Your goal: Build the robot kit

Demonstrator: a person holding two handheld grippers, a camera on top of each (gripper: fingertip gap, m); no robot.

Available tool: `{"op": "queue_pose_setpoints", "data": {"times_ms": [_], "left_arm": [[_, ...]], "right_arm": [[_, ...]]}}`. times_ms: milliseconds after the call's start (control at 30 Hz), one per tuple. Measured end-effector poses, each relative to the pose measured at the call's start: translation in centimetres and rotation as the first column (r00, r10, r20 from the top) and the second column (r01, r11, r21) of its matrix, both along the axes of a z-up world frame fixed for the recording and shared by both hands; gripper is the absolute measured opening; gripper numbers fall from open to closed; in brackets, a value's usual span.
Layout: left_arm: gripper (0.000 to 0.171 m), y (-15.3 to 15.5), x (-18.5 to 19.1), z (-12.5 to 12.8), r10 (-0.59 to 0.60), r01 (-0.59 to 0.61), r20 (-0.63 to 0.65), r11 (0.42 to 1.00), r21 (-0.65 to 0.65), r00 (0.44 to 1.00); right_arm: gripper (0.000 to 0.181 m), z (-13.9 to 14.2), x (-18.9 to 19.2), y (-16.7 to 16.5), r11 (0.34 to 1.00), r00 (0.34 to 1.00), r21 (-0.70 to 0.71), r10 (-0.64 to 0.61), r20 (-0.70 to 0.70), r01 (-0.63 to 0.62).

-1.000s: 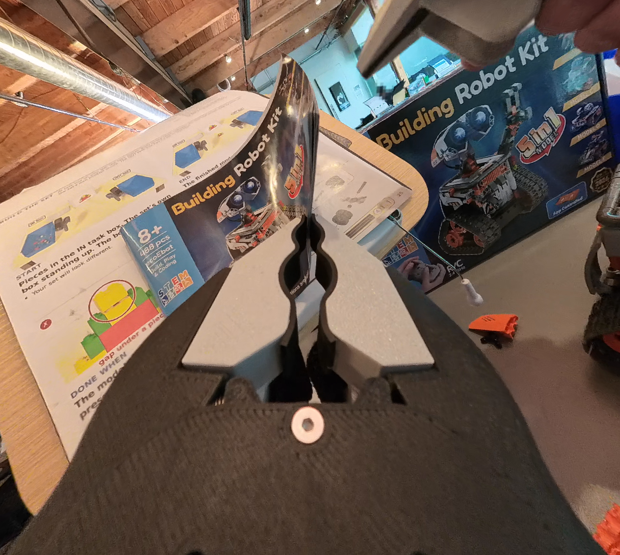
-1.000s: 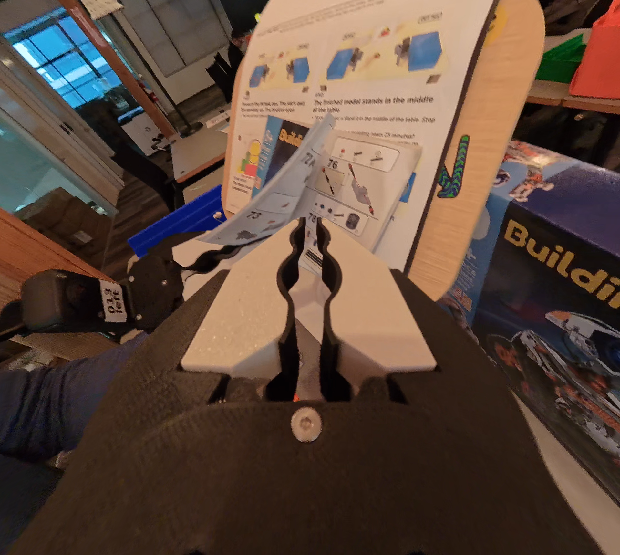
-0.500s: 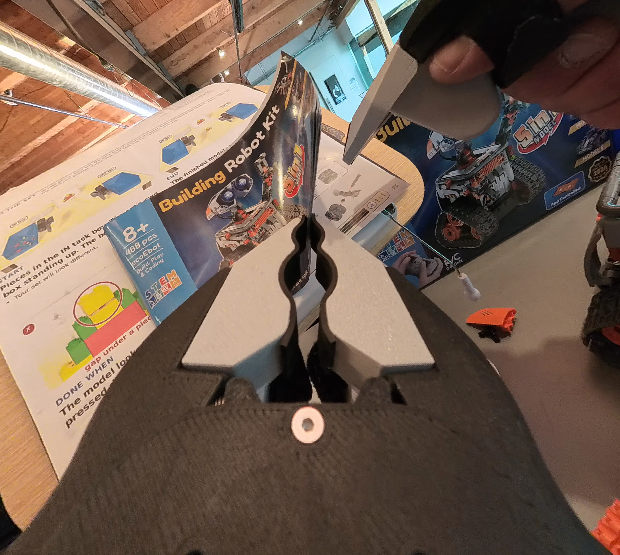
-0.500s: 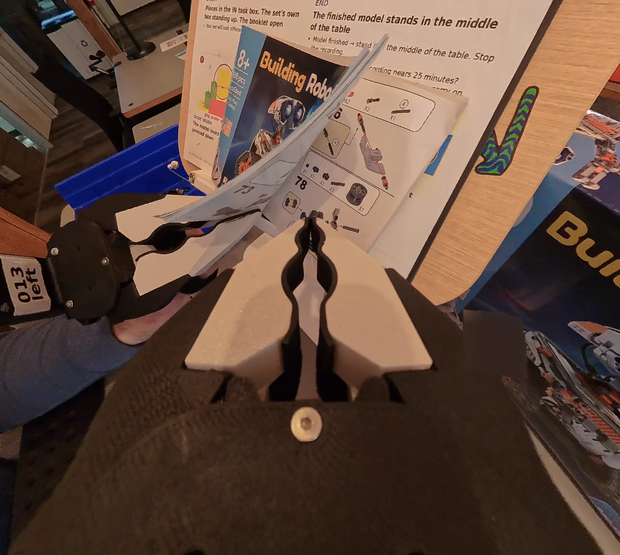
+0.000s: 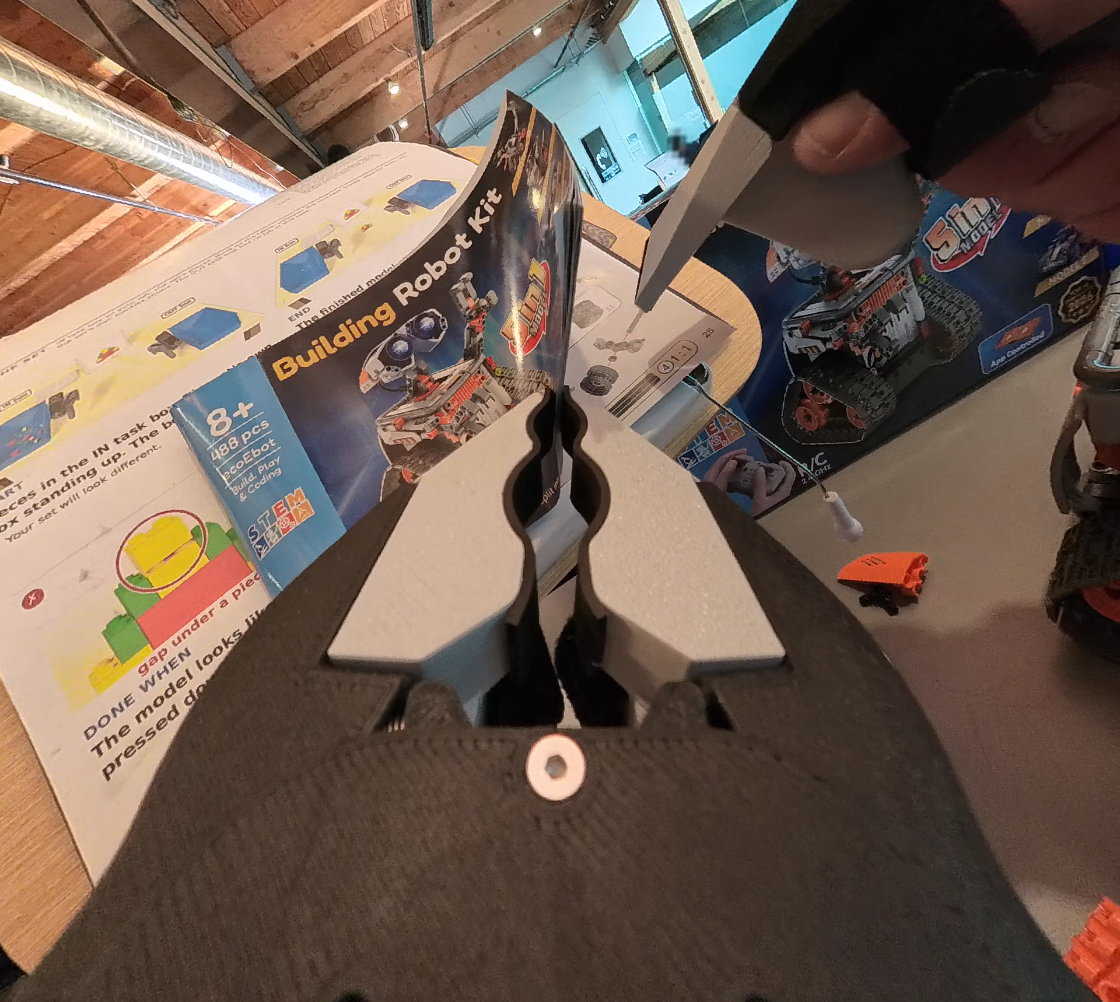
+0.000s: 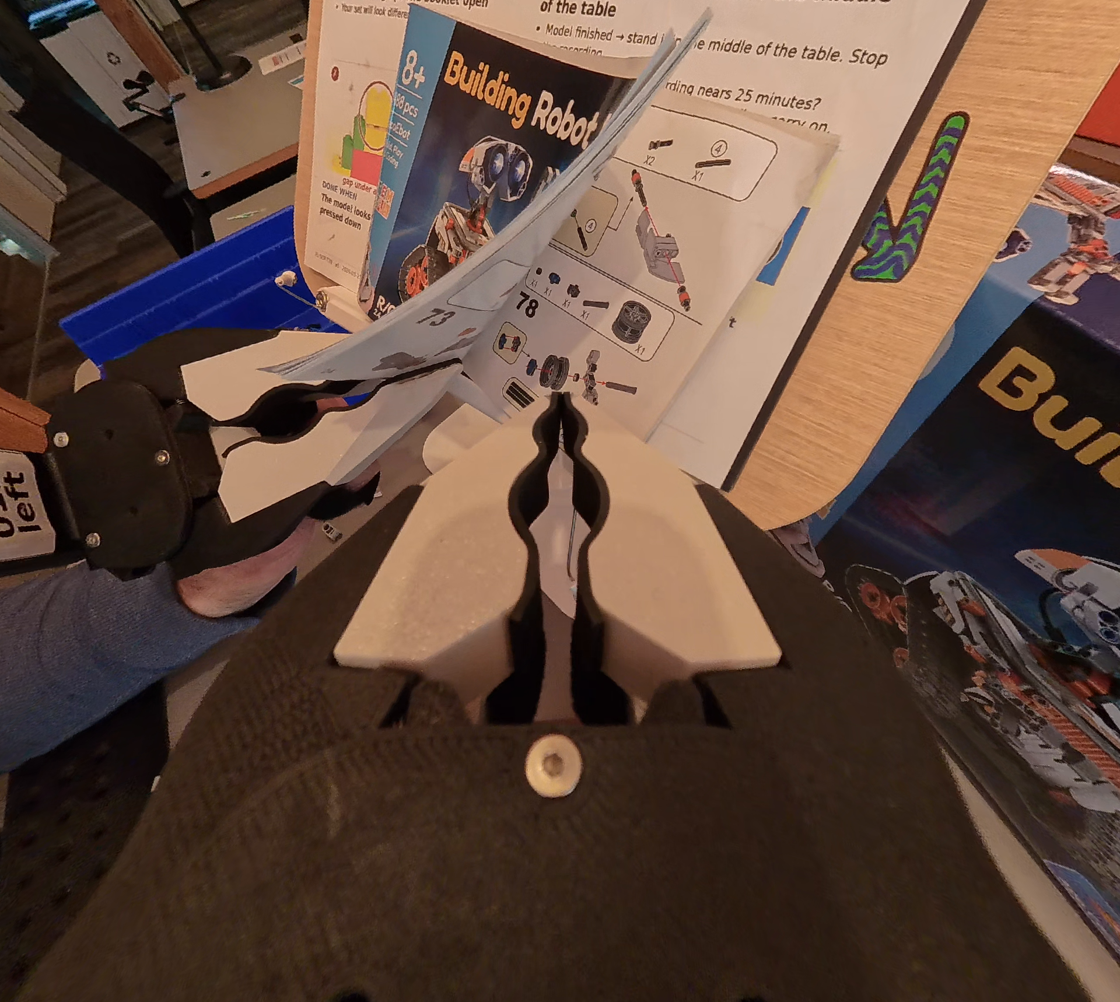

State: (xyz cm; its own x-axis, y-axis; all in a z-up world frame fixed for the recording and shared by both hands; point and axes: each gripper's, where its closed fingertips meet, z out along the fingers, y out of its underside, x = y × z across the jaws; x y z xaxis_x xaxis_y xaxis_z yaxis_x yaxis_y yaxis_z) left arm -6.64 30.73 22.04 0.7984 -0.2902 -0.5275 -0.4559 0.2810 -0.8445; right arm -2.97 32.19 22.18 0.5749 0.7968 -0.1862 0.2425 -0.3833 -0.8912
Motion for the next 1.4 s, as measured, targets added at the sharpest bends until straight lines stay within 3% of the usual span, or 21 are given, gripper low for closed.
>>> {"op": "queue_pose_setpoints", "data": {"times_ms": [567, 1400], "left_arm": [[0.000, 0.2, 0.2, -0.4, 0.015, -0.016, -0.040, 1.000, -0.009, 0.999], [0.000, 0.3, 0.2, -0.5, 0.025, -0.025, -0.063, 1.000, 0.000, 0.998]], "right_arm": [[0.000, -1.9, -0.6, 0.5, 1.000, 0.998, -0.014, -0.009, 0.059, 0.010], [0.000, -0.5, 0.6, -1.1, 1.000, 0.999, 0.025, -0.016, 0.040, 0.015]]}}
